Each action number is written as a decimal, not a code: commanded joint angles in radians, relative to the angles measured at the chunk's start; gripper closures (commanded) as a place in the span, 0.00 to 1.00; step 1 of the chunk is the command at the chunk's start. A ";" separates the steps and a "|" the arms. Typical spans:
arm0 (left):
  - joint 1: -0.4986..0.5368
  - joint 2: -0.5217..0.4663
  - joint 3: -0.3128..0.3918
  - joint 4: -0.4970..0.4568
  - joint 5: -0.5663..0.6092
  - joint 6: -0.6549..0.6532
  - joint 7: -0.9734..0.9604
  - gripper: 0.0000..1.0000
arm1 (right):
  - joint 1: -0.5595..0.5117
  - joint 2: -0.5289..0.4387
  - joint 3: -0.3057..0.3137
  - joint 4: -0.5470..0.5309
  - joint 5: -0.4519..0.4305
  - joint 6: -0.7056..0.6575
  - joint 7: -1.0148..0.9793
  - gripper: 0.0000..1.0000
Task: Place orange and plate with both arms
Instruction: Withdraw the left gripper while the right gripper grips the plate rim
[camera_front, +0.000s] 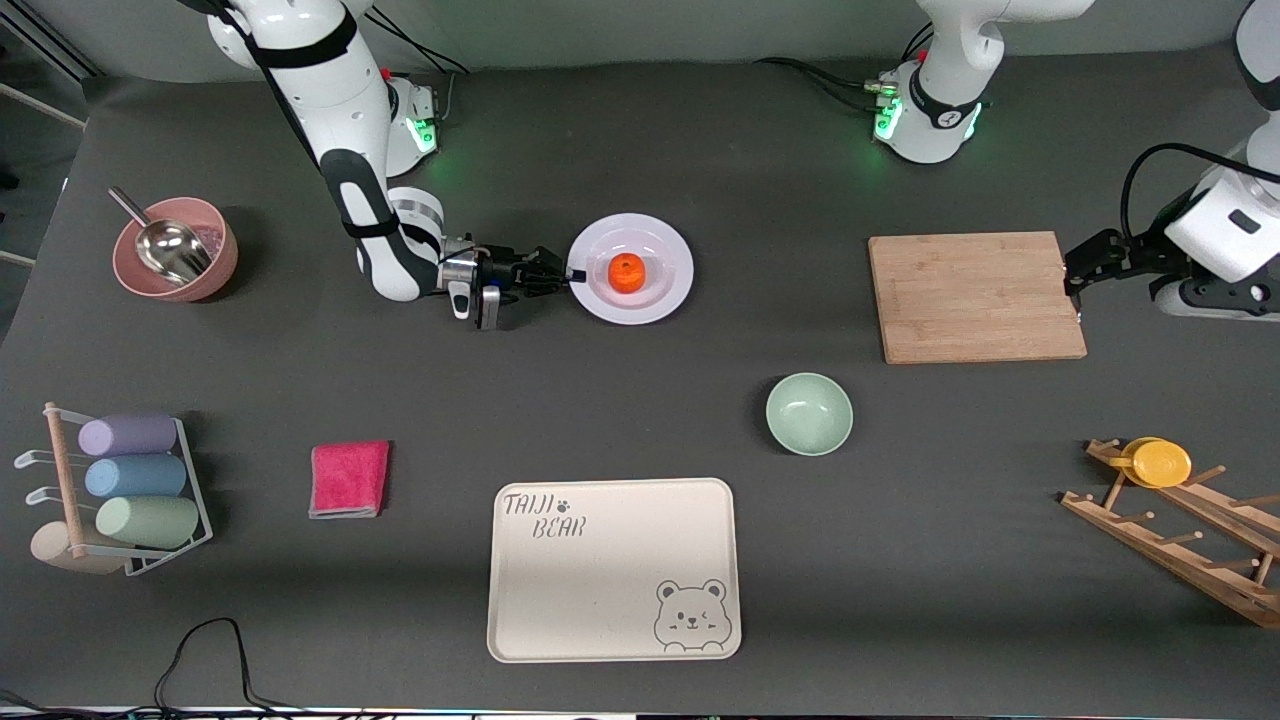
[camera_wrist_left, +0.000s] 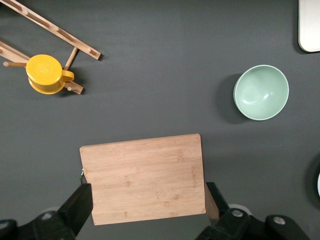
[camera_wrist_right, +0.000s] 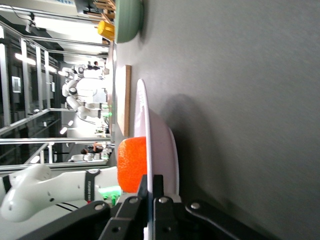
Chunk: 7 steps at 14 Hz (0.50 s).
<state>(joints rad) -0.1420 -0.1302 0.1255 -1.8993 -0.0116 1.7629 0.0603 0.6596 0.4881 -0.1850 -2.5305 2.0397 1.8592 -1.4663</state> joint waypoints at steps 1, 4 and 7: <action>-0.022 -0.023 0.016 -0.011 0.005 -0.021 0.009 0.00 | -0.008 -0.066 -0.008 0.001 0.020 -0.057 0.046 1.00; -0.024 0.009 0.020 0.032 0.007 -0.057 0.007 0.00 | -0.023 -0.161 -0.010 0.002 0.010 -0.058 0.145 1.00; -0.028 0.004 0.019 0.017 0.007 -0.045 -0.054 0.00 | -0.023 -0.227 -0.013 0.019 -0.019 -0.055 0.234 1.00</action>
<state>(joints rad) -0.1454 -0.1305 0.1275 -1.8975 -0.0108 1.7322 0.0518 0.6376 0.3355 -0.1933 -2.5046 2.0393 1.8065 -1.3028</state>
